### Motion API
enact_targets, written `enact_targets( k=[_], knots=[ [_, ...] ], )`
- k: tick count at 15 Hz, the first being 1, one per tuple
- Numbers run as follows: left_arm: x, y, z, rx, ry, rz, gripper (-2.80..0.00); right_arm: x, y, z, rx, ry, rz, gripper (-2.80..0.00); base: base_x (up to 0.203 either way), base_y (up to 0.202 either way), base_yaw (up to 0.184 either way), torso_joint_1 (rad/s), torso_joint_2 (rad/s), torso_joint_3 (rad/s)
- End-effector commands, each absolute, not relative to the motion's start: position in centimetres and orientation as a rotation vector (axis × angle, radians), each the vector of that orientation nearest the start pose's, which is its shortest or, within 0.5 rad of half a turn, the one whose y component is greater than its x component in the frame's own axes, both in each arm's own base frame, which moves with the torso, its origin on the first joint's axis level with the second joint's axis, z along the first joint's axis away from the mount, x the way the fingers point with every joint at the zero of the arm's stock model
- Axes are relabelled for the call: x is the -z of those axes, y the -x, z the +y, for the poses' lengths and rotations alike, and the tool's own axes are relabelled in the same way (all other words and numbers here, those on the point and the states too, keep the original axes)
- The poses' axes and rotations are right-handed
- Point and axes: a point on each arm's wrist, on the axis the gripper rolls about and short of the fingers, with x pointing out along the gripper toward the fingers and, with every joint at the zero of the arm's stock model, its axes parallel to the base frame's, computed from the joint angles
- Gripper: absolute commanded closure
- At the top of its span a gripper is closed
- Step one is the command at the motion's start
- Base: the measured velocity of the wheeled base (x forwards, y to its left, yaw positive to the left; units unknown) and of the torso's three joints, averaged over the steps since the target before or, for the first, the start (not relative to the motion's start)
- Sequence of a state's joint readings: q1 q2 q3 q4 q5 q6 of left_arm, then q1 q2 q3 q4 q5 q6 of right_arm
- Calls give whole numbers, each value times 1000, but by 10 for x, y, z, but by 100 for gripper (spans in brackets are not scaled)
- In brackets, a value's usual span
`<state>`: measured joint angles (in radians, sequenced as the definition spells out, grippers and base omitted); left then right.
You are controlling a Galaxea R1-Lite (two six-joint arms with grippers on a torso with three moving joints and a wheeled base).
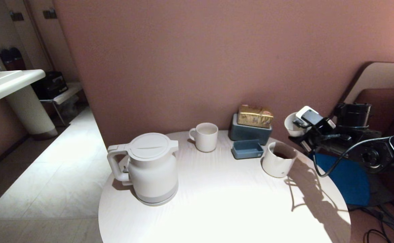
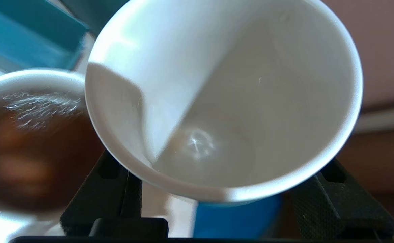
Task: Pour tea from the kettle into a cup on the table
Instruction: Pour water into another cup, then put the cup down on the table
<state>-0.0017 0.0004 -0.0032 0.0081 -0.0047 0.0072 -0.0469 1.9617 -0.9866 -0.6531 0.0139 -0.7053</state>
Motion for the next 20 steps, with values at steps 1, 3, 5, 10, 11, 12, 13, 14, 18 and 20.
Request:
enact_targets(
  k=[1,3,5,10,11,12,13,14,18,20],
  knots=[
    [-76,23,0,6,-8,6,0,-161,-358,-25,-76,625,304,0,0,0,0,0,0,0],
    [-76,23,0,6,-8,6,0,-169,-343,-35,-66,515,336,0,0,0,0,0,0,0],
    [-76,23,0,6,-8,6,0,-174,-327,-36,-52,416,359,0,0,0,0,0,0,0],
    [-76,23,0,6,-8,6,0,-183,-277,-29,-170,208,358,0,0,0,0,0,0,0],
    [-76,23,0,6,-8,6,0,-177,-264,-27,-203,190,375,0,0,0,0,0,0,0],
    [-76,23,0,6,-8,6,0,-170,-251,-25,-234,174,398,0,0,0,0,0,0,0],
    [-76,23,0,6,-8,6,0,-165,-239,-23,-255,163,410,0,0,0,0,0,0,0],
    [-76,23,0,6,-8,6,0,-164,-230,-22,-265,157,410,0,0,0,0,0,0,0],
    [-76,23,0,6,-8,6,0,-167,-210,-15,-264,12,405,0,0,0,0,0,0,0],
    [-76,23,0,6,-8,6,0,-158,-201,-13,-298,-10,430,0,0,0,0,0,0,0]
  ],
)
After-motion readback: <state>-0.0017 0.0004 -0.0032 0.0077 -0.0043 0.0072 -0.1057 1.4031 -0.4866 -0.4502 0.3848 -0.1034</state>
